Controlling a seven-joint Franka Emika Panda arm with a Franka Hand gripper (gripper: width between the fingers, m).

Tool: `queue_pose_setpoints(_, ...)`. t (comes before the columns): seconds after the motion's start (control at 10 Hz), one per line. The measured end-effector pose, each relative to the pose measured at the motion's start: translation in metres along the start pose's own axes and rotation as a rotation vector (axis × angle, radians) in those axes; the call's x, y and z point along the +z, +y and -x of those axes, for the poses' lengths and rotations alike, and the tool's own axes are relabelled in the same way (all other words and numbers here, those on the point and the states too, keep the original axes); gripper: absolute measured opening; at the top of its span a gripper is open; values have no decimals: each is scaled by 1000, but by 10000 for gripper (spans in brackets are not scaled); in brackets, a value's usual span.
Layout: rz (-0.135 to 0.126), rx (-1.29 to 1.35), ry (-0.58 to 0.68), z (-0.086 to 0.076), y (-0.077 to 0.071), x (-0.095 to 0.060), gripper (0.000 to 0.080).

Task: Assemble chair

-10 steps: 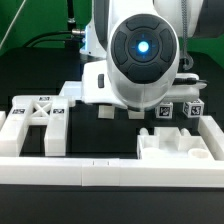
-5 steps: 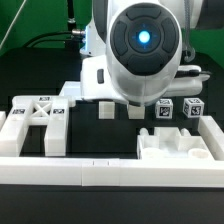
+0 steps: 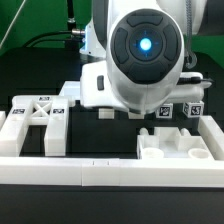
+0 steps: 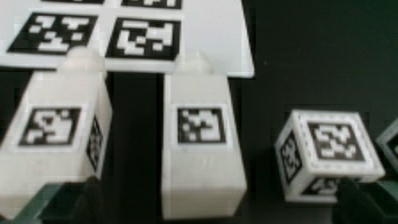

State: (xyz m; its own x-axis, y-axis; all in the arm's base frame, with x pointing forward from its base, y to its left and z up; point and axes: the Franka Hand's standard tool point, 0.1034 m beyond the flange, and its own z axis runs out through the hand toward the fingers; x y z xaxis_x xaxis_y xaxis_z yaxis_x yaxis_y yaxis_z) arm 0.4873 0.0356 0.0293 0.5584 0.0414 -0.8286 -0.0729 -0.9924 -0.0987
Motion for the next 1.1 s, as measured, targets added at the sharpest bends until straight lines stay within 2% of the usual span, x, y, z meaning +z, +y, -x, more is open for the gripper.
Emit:
queue_pose_setpoints(0.3,-1,0,23,-14,2,11,649)
queue_pose_setpoints(0.7,-1,-1,6,-7,5,39,649)
queue_pose_setpoints(1.1,0,-5,6,-7,5,39,635)
